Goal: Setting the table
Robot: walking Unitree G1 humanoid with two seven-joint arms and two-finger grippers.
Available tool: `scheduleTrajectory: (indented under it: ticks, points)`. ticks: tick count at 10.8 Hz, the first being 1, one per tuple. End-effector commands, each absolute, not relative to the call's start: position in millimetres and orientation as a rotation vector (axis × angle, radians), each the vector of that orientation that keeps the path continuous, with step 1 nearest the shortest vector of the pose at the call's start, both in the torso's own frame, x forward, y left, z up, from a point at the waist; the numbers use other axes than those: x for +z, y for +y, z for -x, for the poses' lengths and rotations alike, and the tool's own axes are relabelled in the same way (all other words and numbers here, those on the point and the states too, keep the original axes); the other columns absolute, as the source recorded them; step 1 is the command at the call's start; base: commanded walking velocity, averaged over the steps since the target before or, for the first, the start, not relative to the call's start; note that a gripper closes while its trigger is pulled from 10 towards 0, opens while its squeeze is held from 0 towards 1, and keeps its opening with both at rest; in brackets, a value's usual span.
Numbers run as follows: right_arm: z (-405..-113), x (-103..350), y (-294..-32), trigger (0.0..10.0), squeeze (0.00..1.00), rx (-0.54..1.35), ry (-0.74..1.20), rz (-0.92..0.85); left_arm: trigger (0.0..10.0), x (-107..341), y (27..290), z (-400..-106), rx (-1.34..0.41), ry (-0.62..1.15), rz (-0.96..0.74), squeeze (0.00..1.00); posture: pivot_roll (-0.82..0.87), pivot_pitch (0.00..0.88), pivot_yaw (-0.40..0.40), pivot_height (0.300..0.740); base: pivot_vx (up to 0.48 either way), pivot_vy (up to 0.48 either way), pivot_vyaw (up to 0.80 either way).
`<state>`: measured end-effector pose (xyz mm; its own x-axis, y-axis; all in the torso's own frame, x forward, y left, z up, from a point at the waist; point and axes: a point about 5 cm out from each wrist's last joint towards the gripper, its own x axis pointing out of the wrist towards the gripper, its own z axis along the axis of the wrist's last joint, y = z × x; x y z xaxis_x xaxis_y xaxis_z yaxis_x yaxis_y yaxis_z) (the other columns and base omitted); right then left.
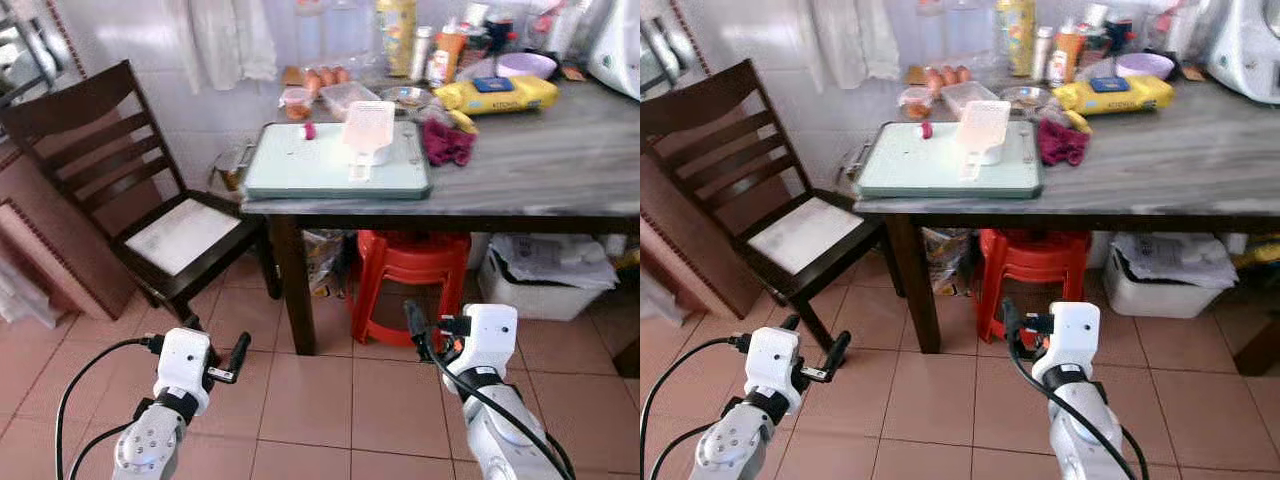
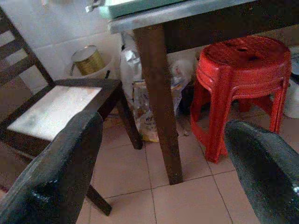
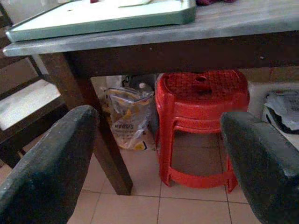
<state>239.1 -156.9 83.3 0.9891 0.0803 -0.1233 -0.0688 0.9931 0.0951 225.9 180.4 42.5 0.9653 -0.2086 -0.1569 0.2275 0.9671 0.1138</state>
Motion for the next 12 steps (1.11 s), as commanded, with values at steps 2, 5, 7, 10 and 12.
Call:
scheduleTrajectory:
  ticks: [2, 5, 7, 10, 12]
  points:
    - [-238, 82, -159, 10.0, 0.0, 0.067, 0.131, -0.09, 10.0, 47, 180, -229, -0.232, 0.129, -0.132, 0.0, -0.09, 0.031, 0.098, 0.74, 0.0, -0.287, 0.0]
    - [-239, 83, -160, 10.0, 0.0, 0.064, 0.128, -0.089, 10.0, 48, 179, -229, -0.232, 0.126, -0.126, 0.0, -0.08, 0.031, 0.093, 0.74, 0.0, -0.365, 0.0]
    - [-240, 85, -158, 10.0, 0.0, 0.071, 0.121, -0.089, 10.0, 50, 177, -230, -0.226, 0.118, -0.119, 0.0, -0.08, 0.029, 0.087, 0.74, 0.0, -0.369, 0.0]
    - [-242, 94, -158, 10.0, 0.0, 0.078, 0.083, -0.068, 10.0, 56, 174, -231, -0.235, 0.094, -0.114, 0.0, -0.08, 0.033, 0.089, 0.74, 0.0, -0.366, 0.0]
    - [-243, 106, -159, 10.0, 0.0, 0.072, 0.035, -0.052, 10.0, 63, 168, -235, -0.238, 0.059, -0.099, 0.0, -0.09, 0.033, 0.093, 0.74, 0.0, -0.366, 0.0]
